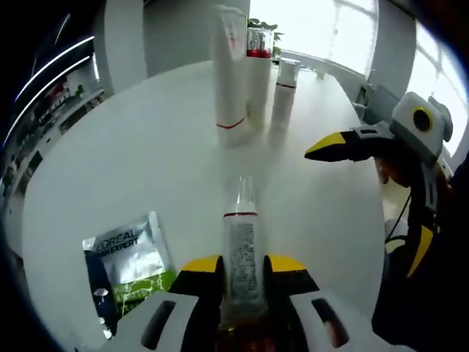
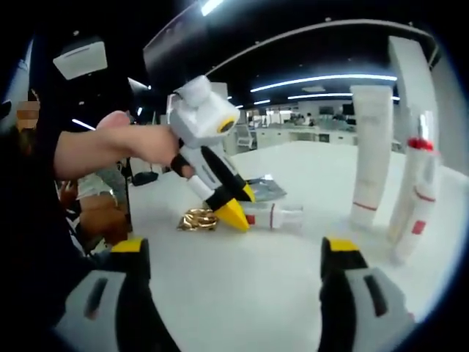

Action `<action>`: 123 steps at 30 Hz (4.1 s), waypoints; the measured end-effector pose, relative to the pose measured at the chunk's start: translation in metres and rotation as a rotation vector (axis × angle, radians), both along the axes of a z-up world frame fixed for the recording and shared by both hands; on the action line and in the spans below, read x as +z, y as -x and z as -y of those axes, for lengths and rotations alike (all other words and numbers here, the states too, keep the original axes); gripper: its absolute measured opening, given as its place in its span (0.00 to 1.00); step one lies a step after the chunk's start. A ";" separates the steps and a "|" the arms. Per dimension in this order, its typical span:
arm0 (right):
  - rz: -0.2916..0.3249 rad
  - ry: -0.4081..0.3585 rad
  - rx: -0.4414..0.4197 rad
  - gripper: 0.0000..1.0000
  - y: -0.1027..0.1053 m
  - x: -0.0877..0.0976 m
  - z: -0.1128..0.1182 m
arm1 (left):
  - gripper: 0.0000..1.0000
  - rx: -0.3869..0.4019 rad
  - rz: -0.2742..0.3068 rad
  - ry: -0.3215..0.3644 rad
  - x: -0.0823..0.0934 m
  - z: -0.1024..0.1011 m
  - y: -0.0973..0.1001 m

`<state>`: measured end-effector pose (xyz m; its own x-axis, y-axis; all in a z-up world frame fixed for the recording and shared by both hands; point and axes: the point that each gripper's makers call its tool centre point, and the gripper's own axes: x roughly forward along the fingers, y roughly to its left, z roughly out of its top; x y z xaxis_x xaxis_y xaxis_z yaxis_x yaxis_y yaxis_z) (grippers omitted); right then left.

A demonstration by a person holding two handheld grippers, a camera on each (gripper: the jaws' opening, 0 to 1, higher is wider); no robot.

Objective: Arrange the skincare products in the storage area until every visible bottle or jar stands upright without overlapping.

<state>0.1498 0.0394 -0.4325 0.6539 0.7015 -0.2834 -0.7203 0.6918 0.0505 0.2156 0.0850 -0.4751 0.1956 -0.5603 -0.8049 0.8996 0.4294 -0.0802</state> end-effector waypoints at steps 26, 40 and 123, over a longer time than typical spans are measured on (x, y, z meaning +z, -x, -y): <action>-0.021 -0.013 -0.005 0.97 0.003 -0.006 -0.004 | 0.19 -0.048 -0.015 0.018 0.011 0.012 0.011; -0.115 -0.135 -0.046 0.91 -0.005 -0.011 0.000 | 0.19 -0.070 0.032 0.053 0.022 0.013 0.013; -0.130 -0.637 -0.127 0.76 -0.040 0.054 -0.024 | 0.20 -0.102 0.091 0.101 0.036 0.010 0.017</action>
